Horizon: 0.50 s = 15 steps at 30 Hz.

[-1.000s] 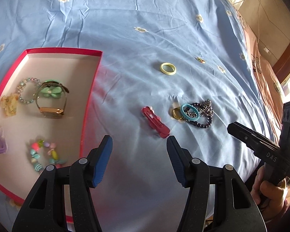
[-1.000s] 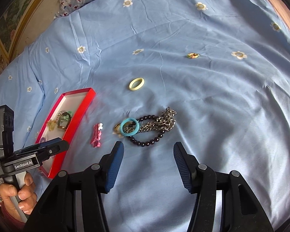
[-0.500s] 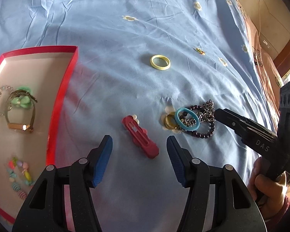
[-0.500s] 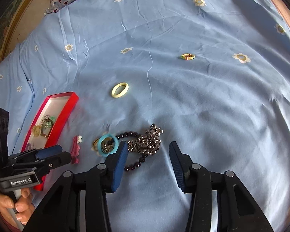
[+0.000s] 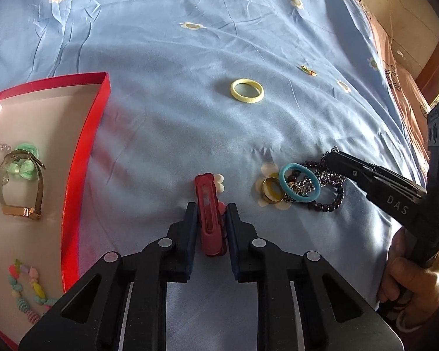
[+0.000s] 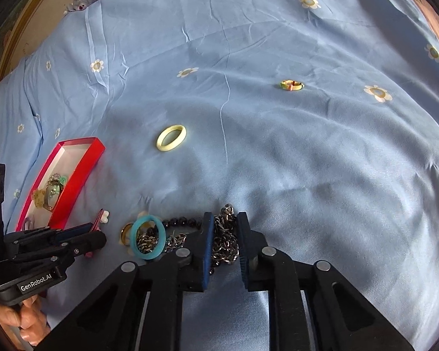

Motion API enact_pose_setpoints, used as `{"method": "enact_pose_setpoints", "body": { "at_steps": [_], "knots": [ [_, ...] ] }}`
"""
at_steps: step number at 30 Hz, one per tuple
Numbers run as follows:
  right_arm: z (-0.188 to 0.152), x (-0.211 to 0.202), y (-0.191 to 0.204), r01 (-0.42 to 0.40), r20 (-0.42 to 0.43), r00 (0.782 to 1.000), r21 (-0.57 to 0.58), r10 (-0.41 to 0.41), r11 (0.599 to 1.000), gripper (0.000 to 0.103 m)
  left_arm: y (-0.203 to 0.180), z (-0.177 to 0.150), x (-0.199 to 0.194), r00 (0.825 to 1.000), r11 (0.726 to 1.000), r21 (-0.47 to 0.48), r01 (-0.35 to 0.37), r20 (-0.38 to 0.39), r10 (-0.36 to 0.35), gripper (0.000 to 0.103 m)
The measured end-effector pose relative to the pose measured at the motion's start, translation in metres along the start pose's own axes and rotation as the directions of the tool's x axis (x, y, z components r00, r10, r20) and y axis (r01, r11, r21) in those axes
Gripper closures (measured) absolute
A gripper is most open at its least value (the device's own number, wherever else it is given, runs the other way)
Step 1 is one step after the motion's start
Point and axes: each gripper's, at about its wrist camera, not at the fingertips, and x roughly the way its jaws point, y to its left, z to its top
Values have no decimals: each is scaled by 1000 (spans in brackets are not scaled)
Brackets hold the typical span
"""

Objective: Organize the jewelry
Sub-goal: 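Grasp the silver chain necklace with the right tool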

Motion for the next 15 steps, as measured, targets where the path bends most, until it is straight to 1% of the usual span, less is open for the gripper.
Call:
{"method": "enact_pose_setpoints", "body": {
  "at_steps": [6, 9, 11, 15],
  "knots": [
    [4, -27, -1, -88, 72, 994, 53, 84, 995, 90, 6, -3, -12, 1000, 1000, -14, 16, 17, -16, 86],
    [7, -36, 2, -103, 84, 991, 46, 99, 994, 90, 7, -4, -19, 999, 1000, -19, 19, 27, -18, 86],
    [7, -39, 2, -96, 89, 992, 51, 92, 994, 90, 9, -6, -26, 999, 1000, -19, 19, 42, -18, 86],
    [11, -49, 11, -126, 96, 988, 42, 121, 991, 90, 14, -7, -43, 997, 999, -26, 20, 76, -18, 86]
  ]
}}
